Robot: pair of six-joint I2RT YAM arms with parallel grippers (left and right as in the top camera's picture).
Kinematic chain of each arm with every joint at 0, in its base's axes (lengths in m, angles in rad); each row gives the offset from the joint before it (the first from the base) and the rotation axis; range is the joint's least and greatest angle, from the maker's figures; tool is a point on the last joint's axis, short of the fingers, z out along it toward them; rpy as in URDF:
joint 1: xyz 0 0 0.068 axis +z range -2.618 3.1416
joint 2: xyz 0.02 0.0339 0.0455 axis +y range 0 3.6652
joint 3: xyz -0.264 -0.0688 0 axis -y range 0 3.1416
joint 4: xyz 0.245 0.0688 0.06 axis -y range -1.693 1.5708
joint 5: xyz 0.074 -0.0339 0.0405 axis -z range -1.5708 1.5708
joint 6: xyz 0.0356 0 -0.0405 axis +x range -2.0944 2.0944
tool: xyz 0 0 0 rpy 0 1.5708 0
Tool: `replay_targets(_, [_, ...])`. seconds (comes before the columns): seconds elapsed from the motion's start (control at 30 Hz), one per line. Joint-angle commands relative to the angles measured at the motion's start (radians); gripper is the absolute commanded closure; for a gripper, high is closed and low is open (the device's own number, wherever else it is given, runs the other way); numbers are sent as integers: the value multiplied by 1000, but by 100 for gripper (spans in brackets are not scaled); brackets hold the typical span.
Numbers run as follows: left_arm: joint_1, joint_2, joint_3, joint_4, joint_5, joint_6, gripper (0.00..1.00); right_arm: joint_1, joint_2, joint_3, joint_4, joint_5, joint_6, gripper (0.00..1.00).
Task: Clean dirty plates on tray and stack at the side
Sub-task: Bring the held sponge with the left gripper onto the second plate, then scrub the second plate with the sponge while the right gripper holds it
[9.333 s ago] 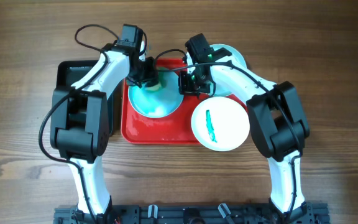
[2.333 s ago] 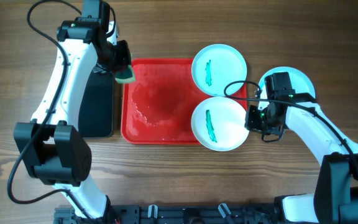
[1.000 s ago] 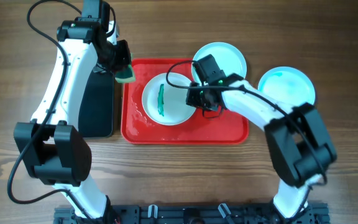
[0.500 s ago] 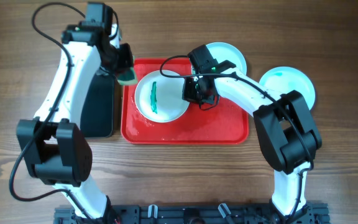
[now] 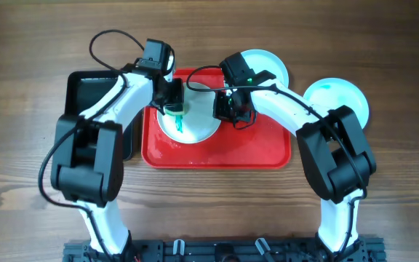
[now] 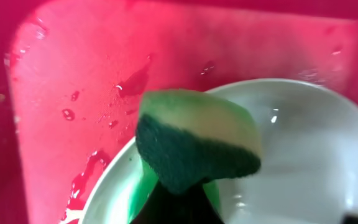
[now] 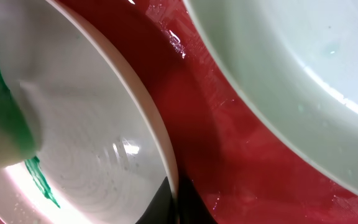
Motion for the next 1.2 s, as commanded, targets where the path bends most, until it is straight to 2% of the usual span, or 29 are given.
replay_targets(0.0, [-2,68,-8,-56,19,25,96,5,32,11,0,-13,-18,96])
replay_targets(0.07, [-2,68,-8,-87,109,71,96,5,32,11,0,-13,-18,96])
replay_targets(0.13, [-2,68,-8,-129,317,195,96,5,32,11,1,-13,-18,96])
replay_targets(0.2, [-3,68,-8,-190,435,301,96,5,32,11,1,-13,-20,96])
replay_targets(0.3, [-4,68,-8,-264,451,383,96,5,32,11,2,-13,-20,96])
replay_targets(0.37, [-2,68,-8,-263,406,386,96,5,32,11,2,-13,-20,96])
replay_targets(0.4, [-2,68,-8,-249,368,367,96,5,32,11,2,-13,-20,96])
replay_targets(0.43, [-1,68,-8,-222,290,291,96,5,32,11,2,-13,-20,96])
replay_targets(0.53, [-2,68,-8,-150,-121,-58,96,5,32,11,3,-13,-20,96])
replay_targets(0.57, [-2,68,-8,-146,-330,-236,96,5,32,11,3,-13,-20,96])
replay_targets(0.6, [-2,68,-8,-148,-406,-298,96,5,32,11,3,-13,-20,96])
replay_targets(0.7, [-2,68,-8,-143,-516,-378,96,5,32,11,5,-13,-21,96])
replay_targets(0.83, [-3,68,-8,-95,-528,-378,96,5,32,11,7,-13,-20,96])
replay_targets(0.93, [-13,68,-8,-32,-407,-306,96,5,32,11,7,-13,-20,96])
replay_targets(1.0, [-20,68,-8,11,-240,-200,96,5,32,11,7,-14,-21,96])
replay_targets(1.03, [-27,68,-8,44,-96,-100,96,5,32,11,7,-14,-21,96])
replay_targets(1.17, [-48,68,-8,90,172,101,96,5,32,11,7,-17,-26,96])
